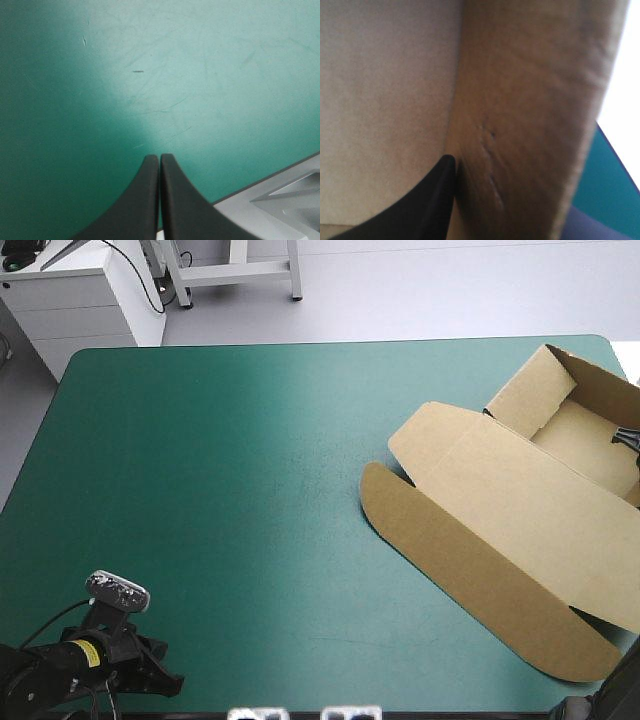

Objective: Fold the box

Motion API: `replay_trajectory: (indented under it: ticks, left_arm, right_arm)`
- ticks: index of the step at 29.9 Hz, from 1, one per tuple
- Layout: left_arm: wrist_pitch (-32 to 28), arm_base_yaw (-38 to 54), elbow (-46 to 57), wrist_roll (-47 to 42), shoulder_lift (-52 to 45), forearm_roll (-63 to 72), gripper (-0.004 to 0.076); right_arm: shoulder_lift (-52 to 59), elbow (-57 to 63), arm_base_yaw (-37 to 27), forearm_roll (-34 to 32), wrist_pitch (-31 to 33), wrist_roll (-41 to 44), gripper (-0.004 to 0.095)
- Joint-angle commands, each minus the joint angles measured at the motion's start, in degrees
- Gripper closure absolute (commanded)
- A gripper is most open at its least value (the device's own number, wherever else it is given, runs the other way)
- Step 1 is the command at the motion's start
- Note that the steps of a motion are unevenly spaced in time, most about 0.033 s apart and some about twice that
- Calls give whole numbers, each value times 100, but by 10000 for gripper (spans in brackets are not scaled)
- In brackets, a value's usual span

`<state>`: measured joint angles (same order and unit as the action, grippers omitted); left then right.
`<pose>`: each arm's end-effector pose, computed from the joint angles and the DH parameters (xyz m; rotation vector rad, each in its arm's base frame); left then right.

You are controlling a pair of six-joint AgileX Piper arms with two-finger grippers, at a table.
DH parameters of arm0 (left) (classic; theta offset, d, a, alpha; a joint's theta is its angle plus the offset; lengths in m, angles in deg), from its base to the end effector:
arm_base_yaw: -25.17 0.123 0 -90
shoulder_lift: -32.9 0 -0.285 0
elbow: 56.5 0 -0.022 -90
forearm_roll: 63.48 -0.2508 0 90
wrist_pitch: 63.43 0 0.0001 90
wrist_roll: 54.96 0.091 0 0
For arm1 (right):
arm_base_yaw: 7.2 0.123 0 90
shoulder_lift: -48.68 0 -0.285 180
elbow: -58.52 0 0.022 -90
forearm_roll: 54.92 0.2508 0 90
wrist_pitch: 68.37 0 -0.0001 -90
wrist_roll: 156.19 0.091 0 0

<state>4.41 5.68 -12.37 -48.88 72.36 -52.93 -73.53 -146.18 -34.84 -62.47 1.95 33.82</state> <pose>0.0608 -0.0379 0.2754 0.5527 2.5921 -0.3272 0.3692 -0.2060 0.2649 0.9059 2.7995 -0.2356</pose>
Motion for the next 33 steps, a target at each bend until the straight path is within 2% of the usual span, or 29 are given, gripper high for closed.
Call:
replay_trajectory:
  ticks: [1,10,14,17,23,26,33]
  left_arm:
    - [-130,-9,-147,-32,40,133,732]
    - [-24,-9,-147,-13,40,75,732]
    - [68,-9,-147,-13,40,23,732]
    - [68,-9,-147,-13,40,23,732]
    - [-252,-9,-147,404,38,-7,732]
    - [-288,-9,-147,476,38,15,732]
    - [-647,-9,-147,481,14,27,732]
  right_arm:
    - [416,-235,-7,78,136,-382,525]
    - [1313,-266,-20,-35,136,-392,525]
    - [1843,-266,-20,227,136,-349,525]
    - [2239,-266,-20,755,136,-437,528]
    - [3259,228,43,2583,136,-1247,541]
    - [3850,751,277,2566,136,-1425,613]
    - [5331,2233,1157,2288,57,-1492,908]
